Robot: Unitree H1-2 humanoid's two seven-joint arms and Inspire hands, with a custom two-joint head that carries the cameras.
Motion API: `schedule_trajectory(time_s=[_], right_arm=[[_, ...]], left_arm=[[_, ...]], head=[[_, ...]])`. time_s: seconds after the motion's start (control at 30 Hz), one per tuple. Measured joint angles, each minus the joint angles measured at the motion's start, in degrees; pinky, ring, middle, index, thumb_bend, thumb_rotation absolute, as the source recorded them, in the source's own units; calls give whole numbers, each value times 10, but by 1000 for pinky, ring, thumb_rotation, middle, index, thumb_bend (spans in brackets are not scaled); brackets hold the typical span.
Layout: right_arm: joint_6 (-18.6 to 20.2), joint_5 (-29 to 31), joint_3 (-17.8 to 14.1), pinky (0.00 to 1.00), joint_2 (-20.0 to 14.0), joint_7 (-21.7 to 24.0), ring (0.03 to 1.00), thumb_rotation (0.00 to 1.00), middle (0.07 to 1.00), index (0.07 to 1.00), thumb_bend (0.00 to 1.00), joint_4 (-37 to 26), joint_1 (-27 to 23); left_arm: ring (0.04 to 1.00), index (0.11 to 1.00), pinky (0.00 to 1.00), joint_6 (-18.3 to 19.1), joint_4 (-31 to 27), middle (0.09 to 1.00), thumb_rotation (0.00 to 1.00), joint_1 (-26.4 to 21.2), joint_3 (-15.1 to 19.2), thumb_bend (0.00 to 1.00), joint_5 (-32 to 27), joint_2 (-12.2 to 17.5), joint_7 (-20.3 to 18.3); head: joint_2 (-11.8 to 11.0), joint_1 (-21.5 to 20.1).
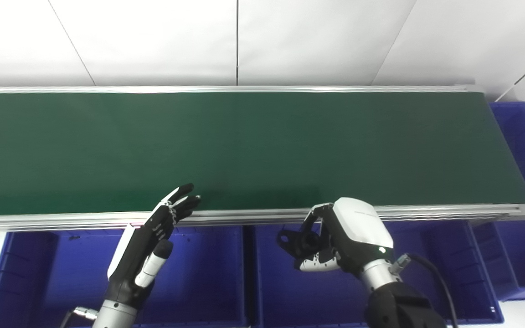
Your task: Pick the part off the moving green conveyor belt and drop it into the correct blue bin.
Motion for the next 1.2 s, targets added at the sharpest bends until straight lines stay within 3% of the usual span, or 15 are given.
schedule_trajectory(time_s=[0.17,0.23,0.33,0.37,0.4,0.43,0.5,0.53,0.63,0.83,1.0,1.13,1.2], right_arm=[[-3,-9,-7,186,0,-5,261,153,360,490,494,35,-2],[-4,-25,-3,271,-1,-3,365,153,468,493,494,49,-2],[-6,-58,11,213,-5,1,299,159,414,494,502,78,-3],[-7,-69,15,219,-5,5,311,326,437,601,605,87,-3],[-7,-85,19,237,-4,16,339,406,466,644,668,93,-3],[-7,-104,21,301,-4,28,431,495,563,677,772,96,-3],[-8,-140,26,351,-3,47,500,548,636,697,841,96,-4],[-10,-157,26,461,-2,57,590,579,702,722,905,96,-4],[-16,-180,24,562,3,87,680,642,763,759,985,94,-3],[-34,-191,13,596,18,128,712,656,788,766,1000,82,-3],[-40,-189,4,594,18,131,703,650,781,763,1000,79,-2],[-53,-183,0,529,17,132,660,665,754,757,1000,67,1],[-60,-146,-9,514,16,129,659,606,743,729,980,59,4]], left_arm=[[847,877,855,1,-1,821,899,0,-1,684,0,-1,-3],[848,875,862,1,-1,819,897,0,-2,691,0,-2,-4],[846,872,857,3,-1,816,894,0,-3,694,0,-5,-4],[844,872,853,5,-3,816,894,0,-3,691,0,-6,-4],[843,872,851,6,-5,816,894,1,-3,690,0,-7,-4],[844,871,852,6,-6,816,895,0,-4,694,0,-8,-4],[844,870,854,6,-7,816,893,1,-4,700,0,-10,-4],[846,871,856,6,-7,817,894,1,-4,703,0,-11,-4],[845,866,853,7,-7,815,890,1,-4,694,0,-12,-4],[847,867,858,7,-7,817,898,1,-5,702,1,-15,-4],[846,863,852,7,-5,814,895,-1,-7,701,11,-17,-4],[839,859,840,7,-1,813,901,-1,-10,703,20,-22,-4],[837,858,836,7,3,814,909,-1,-13,704,30,-24,-3]], head=[[-3,4],[-4,9],[-5,11],[-5,11],[-4,13],[-4,13],[-3,16],[-4,18],[-3,19],[-5,31],[-8,40],[-13,52],[-22,74]])
